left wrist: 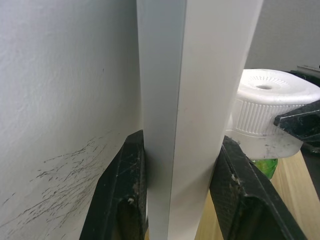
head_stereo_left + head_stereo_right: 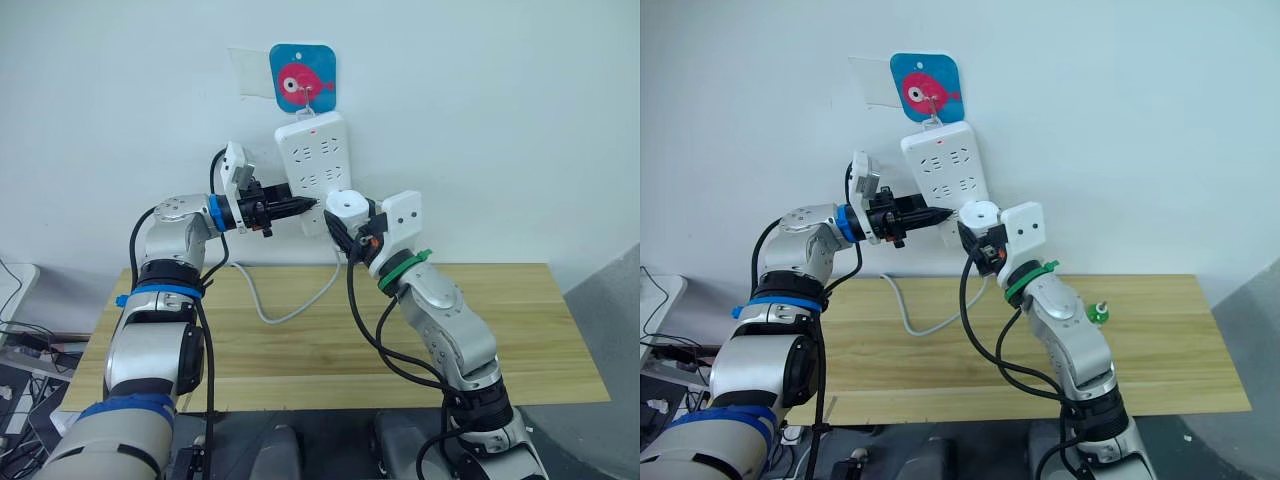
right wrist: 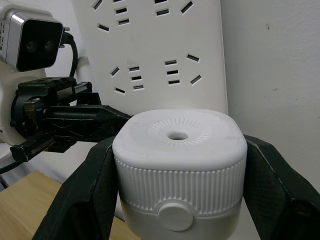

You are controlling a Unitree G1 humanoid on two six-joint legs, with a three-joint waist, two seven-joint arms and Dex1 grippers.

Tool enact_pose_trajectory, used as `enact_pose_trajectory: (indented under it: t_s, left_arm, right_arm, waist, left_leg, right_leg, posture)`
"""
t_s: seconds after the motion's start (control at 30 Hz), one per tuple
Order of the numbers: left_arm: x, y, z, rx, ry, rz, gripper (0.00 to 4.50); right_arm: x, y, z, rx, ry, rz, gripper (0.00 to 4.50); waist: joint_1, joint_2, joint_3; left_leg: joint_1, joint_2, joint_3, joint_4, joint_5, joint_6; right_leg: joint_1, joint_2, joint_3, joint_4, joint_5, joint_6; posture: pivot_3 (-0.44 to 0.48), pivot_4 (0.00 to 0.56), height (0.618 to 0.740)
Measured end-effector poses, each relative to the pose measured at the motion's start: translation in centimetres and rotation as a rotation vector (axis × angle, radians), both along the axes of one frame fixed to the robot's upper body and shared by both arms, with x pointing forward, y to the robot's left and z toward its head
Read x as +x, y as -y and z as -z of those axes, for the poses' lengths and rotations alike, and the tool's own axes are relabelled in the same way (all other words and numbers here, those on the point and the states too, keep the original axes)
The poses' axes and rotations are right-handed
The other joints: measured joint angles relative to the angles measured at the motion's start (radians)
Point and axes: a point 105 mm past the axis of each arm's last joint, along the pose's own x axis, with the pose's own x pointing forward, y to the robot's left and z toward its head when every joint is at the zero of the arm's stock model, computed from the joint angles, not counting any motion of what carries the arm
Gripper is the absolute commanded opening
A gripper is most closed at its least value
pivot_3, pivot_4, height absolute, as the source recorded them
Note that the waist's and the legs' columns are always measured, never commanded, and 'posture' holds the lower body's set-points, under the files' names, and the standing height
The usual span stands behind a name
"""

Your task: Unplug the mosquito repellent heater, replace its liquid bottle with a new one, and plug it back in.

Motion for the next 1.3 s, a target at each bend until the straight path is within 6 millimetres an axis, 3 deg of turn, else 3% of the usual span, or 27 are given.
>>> enact_pose_trajectory:
  t_s: [0.3,0.37,0.47,0.6,0.97,1.13,1.3]
  left_arm:
    - [0.0,-0.3,0.0,-0.003,-0.009,-0.012,1.31]
    - [0.0,-0.3,0.0,-0.003,-0.005,-0.011,1.31]
    - [-0.4,1.2,0.1,-0.041,-0.011,0.052,1.31]
    - [-0.4,1.2,0.0,-0.038,0.001,0.056,1.31]
    - [-0.3,1.1,-0.2,-0.024,0.019,0.057,1.31]
    - [0.2,0.7,0.1,0.003,0.001,0.031,2.84]
    - [0.4,-1.3,0.3,0.051,0.016,-0.023,4.45]
  right_arm:
    - [0.0,-0.5,0.1,-0.017,0.023,0.012,2.99]
    - [0.0,-0.4,0.1,-0.024,0.025,0.01,3.71]
    - [0.1,0.1,0.5,-0.052,0.004,0.013,4.45]
    - [-0.8,0.9,0.1,-0.081,-0.003,-0.001,4.45]
    - [-6.2,5.9,-1.4,-0.164,-0.076,-0.105,4.45]
    - [-7.3,7.0,-1.4,-0.197,-0.111,-0.161,4.5]
    - [-7.6,6.9,-1.2,-0.218,-0.124,-0.206,4.5]
  waist:
    - [-0.004,0.0,0.0]
    - [-0.003,0.0,0.0]
    - [0.008,-0.001,0.001]
    - [0.012,-0.002,0.002]
    - [0.02,-0.003,0.006]
    - [0.019,-0.005,0.01]
    - [0.01,-0.007,0.02]
  left_leg:
    - [0.002,0.001,0.0,0.0,0.0,0.0]
    - [0.001,0.001,0.0,0.0,0.0,0.0]
    - [0.001,0.001,-0.001,-0.001,0.0,0.0]
    - [-0.002,0.0,-0.001,-0.001,0.0,0.0]
    - [-0.003,0.0,-0.002,-0.002,0.0,0.0]
    - [-0.003,0.0,-0.002,-0.001,0.0,0.0]
    - [-0.002,0.0,-0.002,-0.002,0.0,0.0]
  right_leg:
    - [0.0,0.001,0.0,0.002,0.0,0.0]
    - [0.0,0.001,0.0,0.001,0.0,0.0]
    - [0.001,0.001,-0.001,0.0,0.0,-0.001]
    - [0.0,0.0,-0.001,-0.003,-0.001,-0.001]
    - [-0.001,0.0,-0.002,-0.003,-0.002,-0.002]
    - [-0.001,0.0,-0.002,-0.002,-0.002,-0.002]
    - [-0.001,0.001,-0.002,-0.002,-0.002,-0.002]
  posture:
    - [-0.059,0.188,0.74]
    - [-0.061,0.189,0.74]
    - [-0.064,0.192,0.74]
    - [-0.069,0.197,0.74]
    - [-0.1,0.206,0.74]
    - [-0.104,0.21,0.74]
    - [-0.077,0.224,0.74]
